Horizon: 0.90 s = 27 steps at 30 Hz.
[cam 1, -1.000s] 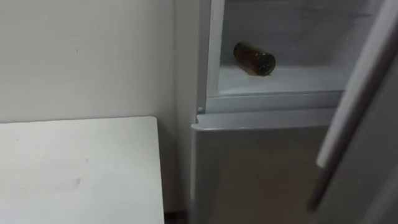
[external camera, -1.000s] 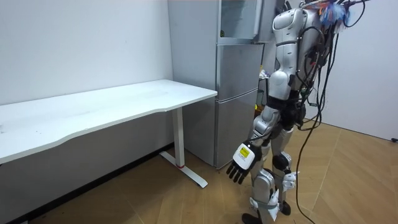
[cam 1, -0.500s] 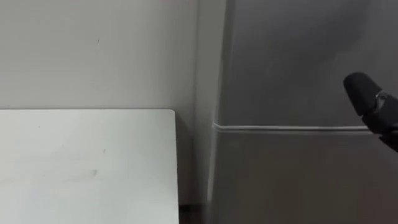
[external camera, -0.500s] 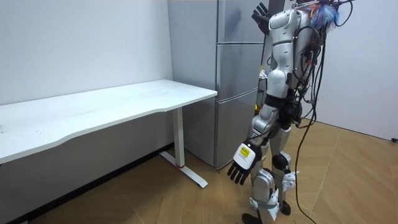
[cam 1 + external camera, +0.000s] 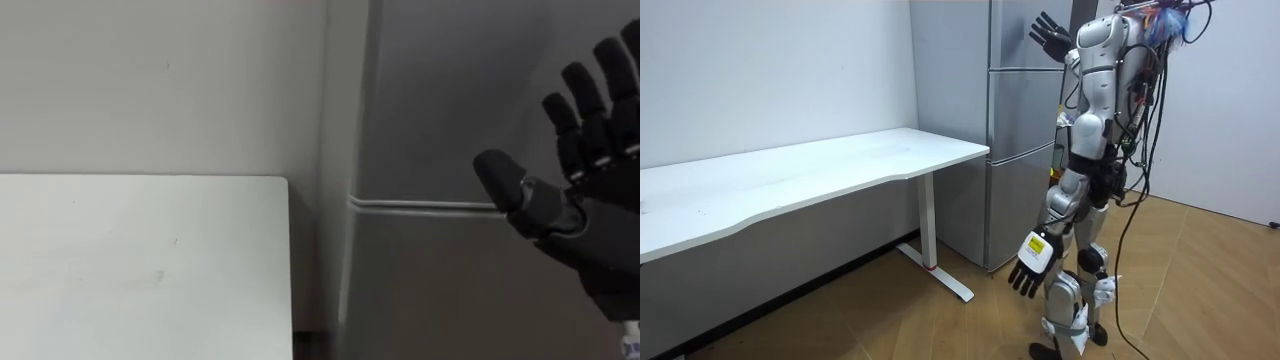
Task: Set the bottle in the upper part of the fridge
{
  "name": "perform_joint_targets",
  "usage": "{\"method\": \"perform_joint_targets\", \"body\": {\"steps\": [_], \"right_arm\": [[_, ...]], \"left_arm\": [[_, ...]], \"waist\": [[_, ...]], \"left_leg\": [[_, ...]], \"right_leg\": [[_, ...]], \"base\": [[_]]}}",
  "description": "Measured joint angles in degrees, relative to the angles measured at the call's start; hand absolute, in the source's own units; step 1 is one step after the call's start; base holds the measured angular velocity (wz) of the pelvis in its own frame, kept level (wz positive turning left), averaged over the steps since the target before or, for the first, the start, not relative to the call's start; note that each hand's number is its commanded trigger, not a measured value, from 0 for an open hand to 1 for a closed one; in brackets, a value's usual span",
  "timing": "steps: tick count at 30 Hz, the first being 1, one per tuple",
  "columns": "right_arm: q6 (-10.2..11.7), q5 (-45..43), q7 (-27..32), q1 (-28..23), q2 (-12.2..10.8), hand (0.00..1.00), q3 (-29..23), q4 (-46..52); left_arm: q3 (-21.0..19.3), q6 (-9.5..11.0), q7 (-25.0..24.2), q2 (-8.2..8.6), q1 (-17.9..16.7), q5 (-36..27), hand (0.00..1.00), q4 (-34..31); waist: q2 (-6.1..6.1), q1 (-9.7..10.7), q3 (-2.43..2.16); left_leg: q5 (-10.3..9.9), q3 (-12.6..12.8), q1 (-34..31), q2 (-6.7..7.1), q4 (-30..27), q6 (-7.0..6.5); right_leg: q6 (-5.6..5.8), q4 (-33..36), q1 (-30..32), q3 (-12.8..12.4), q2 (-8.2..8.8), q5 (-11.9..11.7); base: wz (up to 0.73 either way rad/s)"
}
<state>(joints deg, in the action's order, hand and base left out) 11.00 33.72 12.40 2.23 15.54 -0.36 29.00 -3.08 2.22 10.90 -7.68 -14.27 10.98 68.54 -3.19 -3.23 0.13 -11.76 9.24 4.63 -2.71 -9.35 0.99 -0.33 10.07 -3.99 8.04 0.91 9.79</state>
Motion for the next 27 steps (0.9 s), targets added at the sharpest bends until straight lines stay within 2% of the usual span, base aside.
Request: {"method": "perform_joint_targets", "body": {"steps": [5,8,13,20,27], "right_arm": [[0.93,-0.92,0.24,1.55,-0.16,0.00,-0.61,-4.28],[2.01,-3.71,1.38,2.31,-0.16,0.00,-0.70,-6.97],[2.17,-9.40,4.46,4.17,-0.17,0.00,-0.97,-9.18],[2.13,-9.90,8.28,7.27,-0.19,0.00,-1.24,-11.45],[2.03,-10.93,11.62,8.90,-0.25,0.00,-0.78,-12.54]], "left_arm": [[-0.24,-1.05,0.00,-0.04,-0.28,-0.01,0.00,-0.50],[-0.10,-1.12,-0.17,-0.41,0.26,-0.01,0.00,-0.58],[-0.13,-1.87,-0.93,-0.75,0.51,3.02,0.00,-2.21],[-0.11,-3.18,-2.16,-1.08,0.91,4.74,0.00,-4.48],[-0.08,-3.59,-2.72,-1.26,1.15,4.87,0.00,-4.58]], "waist": [[-0.03,-0.19,0.03],[-0.50,-0.34,0.12],[-1.02,-0.36,0.06],[-0.92,-0.40,0.09],[-0.62,-0.68,0.14]], "left_leg": [[0.00,-0.16,-0.20,0.01,-0.20,0.02],[0.03,-0.18,-0.08,0.07,-0.32,0.02],[0.05,-0.34,-0.08,0.11,-0.37,0.00],[0.06,-0.72,-0.38,0.11,-1.18,0.01],[0.07,-1.58,-0.89,0.19,-1.58,0.00]], "right_leg": [[-0.10,-0.20,-0.31,0.08,0.03,-0.06],[-0.10,-0.35,-0.59,0.06,0.05,-0.06],[-0.07,-0.40,-0.51,0.00,0.04,-0.09],[-0.08,-0.48,-0.65,0.51,0.10,-0.10],[-0.11,-0.40,-0.80,1.44,0.21,-0.12]], "base": [[0.02],[0.03],[-0.01],[0.03],[0.07]]}}
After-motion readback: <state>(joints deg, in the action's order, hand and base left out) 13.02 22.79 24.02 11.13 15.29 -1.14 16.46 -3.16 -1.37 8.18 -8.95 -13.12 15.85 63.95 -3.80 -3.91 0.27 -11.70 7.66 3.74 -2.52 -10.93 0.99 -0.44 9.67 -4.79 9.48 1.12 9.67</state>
